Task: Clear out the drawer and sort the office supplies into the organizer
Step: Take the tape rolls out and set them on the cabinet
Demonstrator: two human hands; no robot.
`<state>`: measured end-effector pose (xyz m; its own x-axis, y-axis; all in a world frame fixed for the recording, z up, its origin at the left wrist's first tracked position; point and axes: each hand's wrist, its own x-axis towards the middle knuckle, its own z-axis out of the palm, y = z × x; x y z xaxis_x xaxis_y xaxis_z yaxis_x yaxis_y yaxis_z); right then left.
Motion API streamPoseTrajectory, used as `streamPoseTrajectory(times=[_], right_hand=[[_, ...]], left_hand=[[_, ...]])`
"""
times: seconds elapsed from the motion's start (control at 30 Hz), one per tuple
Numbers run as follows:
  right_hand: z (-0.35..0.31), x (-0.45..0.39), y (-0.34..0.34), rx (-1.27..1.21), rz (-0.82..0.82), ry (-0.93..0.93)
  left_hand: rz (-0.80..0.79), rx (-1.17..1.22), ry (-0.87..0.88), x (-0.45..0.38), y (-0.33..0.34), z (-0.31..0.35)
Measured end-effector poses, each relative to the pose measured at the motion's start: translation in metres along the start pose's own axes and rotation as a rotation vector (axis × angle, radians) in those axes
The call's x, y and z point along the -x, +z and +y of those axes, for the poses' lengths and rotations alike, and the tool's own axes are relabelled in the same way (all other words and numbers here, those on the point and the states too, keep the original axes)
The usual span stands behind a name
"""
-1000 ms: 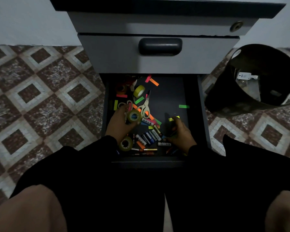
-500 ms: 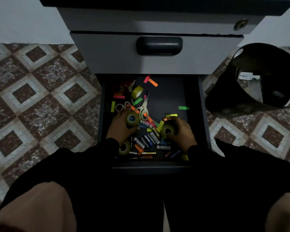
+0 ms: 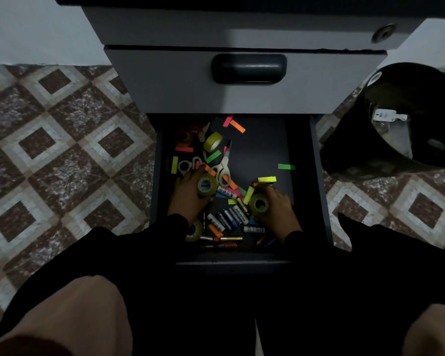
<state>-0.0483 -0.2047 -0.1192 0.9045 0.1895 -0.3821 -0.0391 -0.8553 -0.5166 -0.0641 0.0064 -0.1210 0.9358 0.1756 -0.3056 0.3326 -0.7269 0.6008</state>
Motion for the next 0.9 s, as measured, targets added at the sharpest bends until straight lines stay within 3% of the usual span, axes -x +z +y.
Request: streamPoseTrajectory(times=[0.5, 0.9], right_hand=[[-0.004, 0.0, -0.004, -0.005, 0.032, -0.028], [-0.063, 0.019, -0.078, -0.017, 0.088, -0.227]], left_hand=[[0.006, -0.023, 0.053, 0.008, -0.01, 0.006], [0.15, 0.234, 0.161, 0.033, -0.074, 0.054]])
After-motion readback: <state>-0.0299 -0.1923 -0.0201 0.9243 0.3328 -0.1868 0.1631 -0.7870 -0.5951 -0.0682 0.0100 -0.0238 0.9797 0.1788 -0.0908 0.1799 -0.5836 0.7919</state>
